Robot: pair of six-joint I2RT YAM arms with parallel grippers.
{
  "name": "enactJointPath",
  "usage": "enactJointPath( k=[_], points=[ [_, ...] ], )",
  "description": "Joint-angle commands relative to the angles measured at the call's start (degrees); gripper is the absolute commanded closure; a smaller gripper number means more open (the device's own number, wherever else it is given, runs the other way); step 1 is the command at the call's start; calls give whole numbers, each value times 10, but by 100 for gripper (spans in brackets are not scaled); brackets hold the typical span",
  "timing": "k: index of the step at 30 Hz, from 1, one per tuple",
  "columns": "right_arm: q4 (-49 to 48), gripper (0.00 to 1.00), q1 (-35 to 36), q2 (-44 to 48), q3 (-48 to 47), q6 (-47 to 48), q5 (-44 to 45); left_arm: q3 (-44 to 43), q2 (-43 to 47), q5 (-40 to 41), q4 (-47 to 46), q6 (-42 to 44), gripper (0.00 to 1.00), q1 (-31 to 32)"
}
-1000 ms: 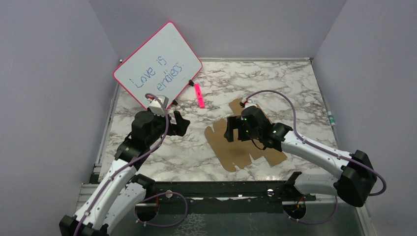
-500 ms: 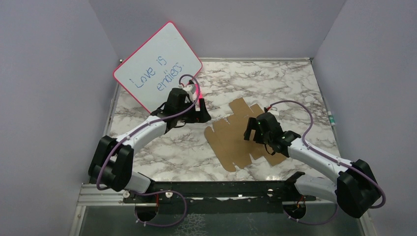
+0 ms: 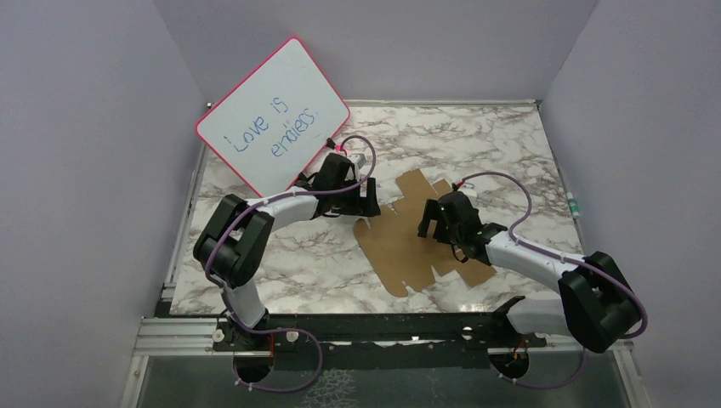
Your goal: Fold the paper box
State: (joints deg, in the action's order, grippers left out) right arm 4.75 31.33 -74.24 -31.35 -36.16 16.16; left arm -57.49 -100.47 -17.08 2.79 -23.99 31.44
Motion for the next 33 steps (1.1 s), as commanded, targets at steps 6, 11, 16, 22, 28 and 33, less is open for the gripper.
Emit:
enactJointPath(
  k=[6,11,16,22,28,33],
  points=[
    [-108,0,-18,-140,-88,76,-81,99,48,-37,-49,-39,15,41],
    [-126,0,-18,-193,-140,126,-137,169,110,-21,-74,-95,16,69],
    [-141,0,-17,-210,-162,172,-205,232,180,3,-98,-162,16,103],
    [-156,0,-18,-205,-193,222,-263,284,235,3,-123,-199,16,134],
    [-107,0,-22,-167,-214,231,-190,193,278,109,34,-101,12,102],
    [-81,0,-104,-145,-192,158,-222,113,254,104,39,-60,13,35]
  ],
)
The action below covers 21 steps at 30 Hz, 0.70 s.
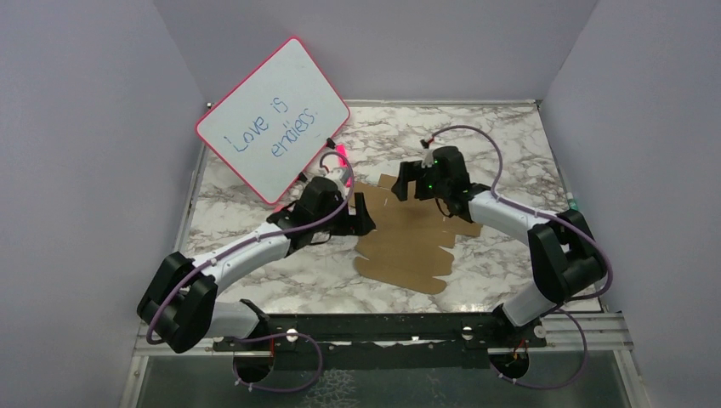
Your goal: Fold the paper box
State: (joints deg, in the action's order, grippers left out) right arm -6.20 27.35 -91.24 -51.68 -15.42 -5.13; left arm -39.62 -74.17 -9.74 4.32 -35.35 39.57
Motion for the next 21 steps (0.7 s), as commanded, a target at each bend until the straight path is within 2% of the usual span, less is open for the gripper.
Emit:
enactJointPath(
  k=[1,12,17,21],
  points=[
    [28,0,-79,32,20,-62,-22,-86,-23,26,22,61,13,-55],
    [3,0,-100,55,104,-118,-12,-310,-265,-62,19,107,14,-72],
    [2,0,-100,43,110,-112,-10,-351,-340,-90,16,105,14,-72],
    [-4,0,-101,30,110,-109,-19,-340,-361,-105,7,94,15,-72]
  ],
)
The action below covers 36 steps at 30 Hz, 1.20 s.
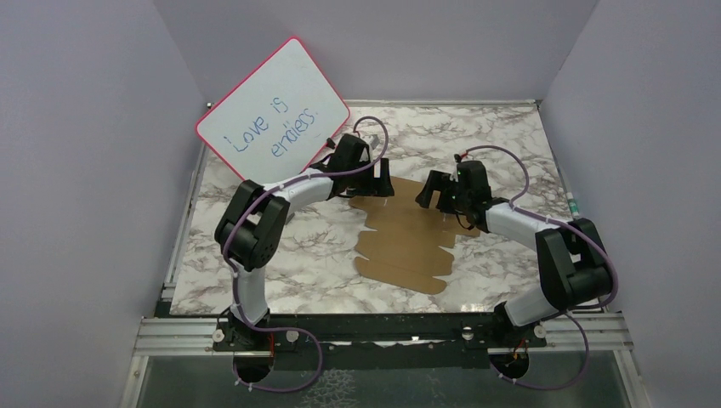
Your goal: Fold the paper box
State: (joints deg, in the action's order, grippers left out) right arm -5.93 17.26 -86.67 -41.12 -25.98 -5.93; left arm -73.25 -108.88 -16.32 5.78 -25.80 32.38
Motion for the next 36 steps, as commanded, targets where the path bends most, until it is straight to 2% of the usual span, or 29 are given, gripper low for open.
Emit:
enactJointPath(
  k=[1,14,23,26,29,36],
  points=[
    [-7,0,0,-20,4,-2,-14,4,-14,-40,-12,-3,15,0],
    [1,0,1,-71,-14,24,-79,127,26,-55,-48,-36,15,3],
    [22,0,1,-43,-8,45,-141,212,123,-38,-51,-64,15,31],
    [26,0,1,-26,-11,51,-156,228,165,-15,-46,-72,13,31],
    [26,0,1,-11,-18,54,-164,230,204,18,-37,-76,1,29],
    [-9,0,1,-2,-31,54,-203,217,254,97,-17,-75,1,7]
  ],
)
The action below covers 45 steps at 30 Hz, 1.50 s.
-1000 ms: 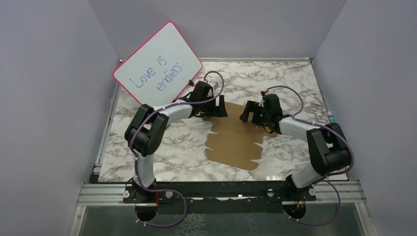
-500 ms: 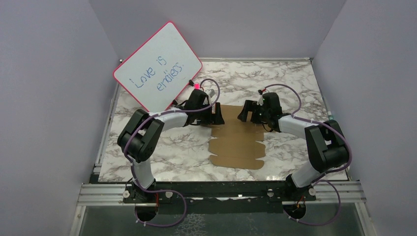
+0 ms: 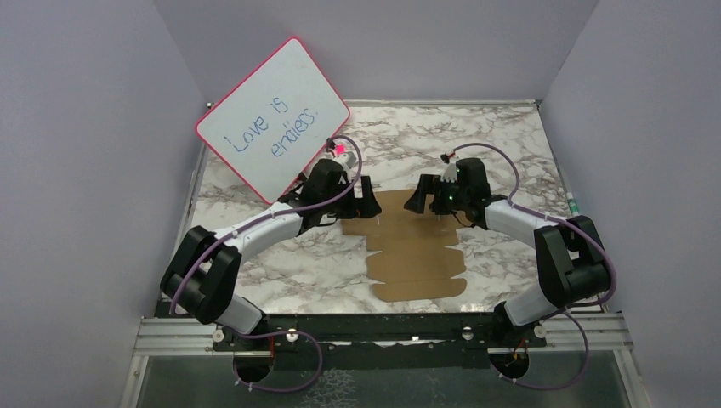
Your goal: Fold the paper box
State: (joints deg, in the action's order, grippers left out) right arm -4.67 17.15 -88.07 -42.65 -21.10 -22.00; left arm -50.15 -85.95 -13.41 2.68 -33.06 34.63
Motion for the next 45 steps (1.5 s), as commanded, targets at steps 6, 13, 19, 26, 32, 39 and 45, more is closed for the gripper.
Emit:
enactJointPath(
  k=[6,13,19,26,32,39,45],
  points=[
    [-100,0,2,3,3,-24,-64,-25,11,69,-23,-3,6,-30],
    [-139,0,1,-38,-7,-43,-72,-101,-99,8,-24,-36,14,-44],
    [-156,0,-2,-68,-7,-60,-67,-134,-159,-9,-39,-57,19,-52],
    [-170,3,-2,-88,12,-67,-75,-149,-201,-14,-34,-65,19,-62],
    [-187,5,-2,-102,28,-75,-83,-147,-228,-39,-52,-81,22,-62],
    [-189,7,-2,-112,34,-84,-91,-144,-249,-76,-80,-101,27,-62],
    [-186,7,-2,-112,36,-83,-94,-127,-234,-97,-112,-123,35,-62]
  ],
)
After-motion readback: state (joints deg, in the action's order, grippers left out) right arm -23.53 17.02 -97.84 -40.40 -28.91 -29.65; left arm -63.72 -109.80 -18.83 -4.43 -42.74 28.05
